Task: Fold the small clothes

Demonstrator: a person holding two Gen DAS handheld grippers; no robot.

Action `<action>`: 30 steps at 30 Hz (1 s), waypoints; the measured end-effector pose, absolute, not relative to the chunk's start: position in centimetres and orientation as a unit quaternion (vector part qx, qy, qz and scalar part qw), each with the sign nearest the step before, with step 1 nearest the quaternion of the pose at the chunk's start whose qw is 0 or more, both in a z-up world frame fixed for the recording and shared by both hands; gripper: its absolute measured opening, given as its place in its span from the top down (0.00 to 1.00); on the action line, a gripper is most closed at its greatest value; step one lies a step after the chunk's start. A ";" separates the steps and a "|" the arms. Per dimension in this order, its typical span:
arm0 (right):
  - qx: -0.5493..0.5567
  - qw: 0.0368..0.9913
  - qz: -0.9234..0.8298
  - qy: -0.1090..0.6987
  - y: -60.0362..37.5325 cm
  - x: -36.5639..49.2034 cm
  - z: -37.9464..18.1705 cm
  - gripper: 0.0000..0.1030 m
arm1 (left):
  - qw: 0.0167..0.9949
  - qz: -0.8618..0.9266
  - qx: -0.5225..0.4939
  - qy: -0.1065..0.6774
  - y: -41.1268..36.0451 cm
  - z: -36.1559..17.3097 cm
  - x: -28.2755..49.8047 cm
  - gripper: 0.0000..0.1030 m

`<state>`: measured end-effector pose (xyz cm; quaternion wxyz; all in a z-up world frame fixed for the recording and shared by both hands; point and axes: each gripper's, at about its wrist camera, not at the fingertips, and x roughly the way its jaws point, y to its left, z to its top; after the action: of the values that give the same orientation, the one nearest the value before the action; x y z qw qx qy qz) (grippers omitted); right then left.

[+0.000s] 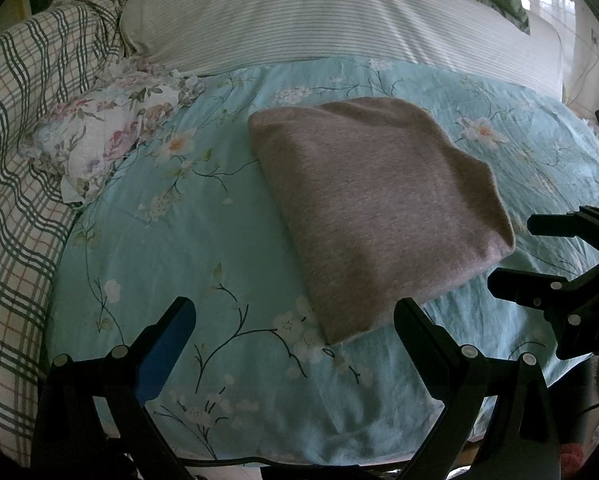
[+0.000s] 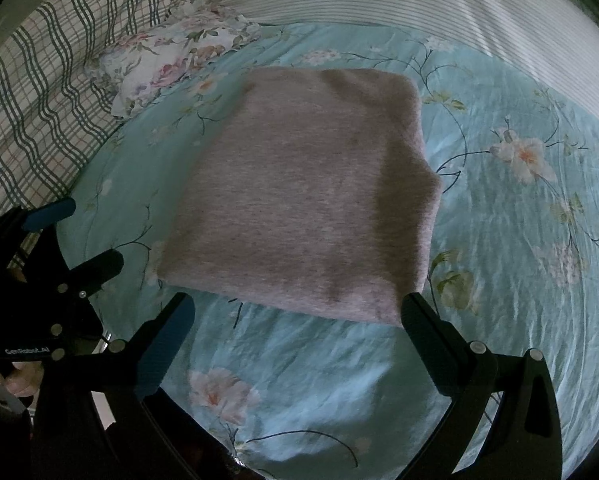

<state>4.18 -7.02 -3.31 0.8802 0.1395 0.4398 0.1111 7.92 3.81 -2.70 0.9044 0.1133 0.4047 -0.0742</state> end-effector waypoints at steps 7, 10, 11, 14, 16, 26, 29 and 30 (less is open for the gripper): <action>0.142 0.881 0.108 0.438 -6.8 4.1 -3.2 0.00 | 0.905 -0.074 0.113 0.404 3.8 -2.7 7.9 0.03; 0.142 0.881 0.109 0.438 -7.0 4.1 -3.2 0.00 | 0.904 -0.075 0.113 0.405 3.8 -2.7 7.9 0.03; 0.143 0.881 0.109 0.439 -7.0 4.1 -3.2 0.00 | 0.904 -0.075 0.113 0.405 3.9 -2.7 7.9 0.03; 0.143 0.881 0.109 0.439 -7.0 4.2 -3.2 0.00 | 0.904 -0.074 0.113 0.405 3.7 -2.7 7.8 0.03; 0.143 0.880 0.109 0.439 -7.0 4.2 -3.2 0.00 | 0.904 -0.073 0.113 0.405 3.6 -2.7 7.7 0.03; 0.146 0.878 0.107 0.442 -6.9 4.1 -3.3 0.00 | 0.903 -0.072 0.115 0.408 3.4 -2.7 7.6 0.03; 0.146 0.879 0.107 0.442 -6.8 4.0 -3.4 0.00 | 0.903 -0.073 0.115 0.408 3.4 -2.7 7.6 0.03; 0.146 0.879 0.107 0.441 -6.8 4.0 -3.3 0.00 | 0.903 -0.073 0.115 0.408 3.4 -2.7 7.6 0.03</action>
<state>4.00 -6.80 -3.30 0.8789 0.1463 0.4413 0.1069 7.64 3.38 -2.72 0.9028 0.1150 0.4079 -0.0731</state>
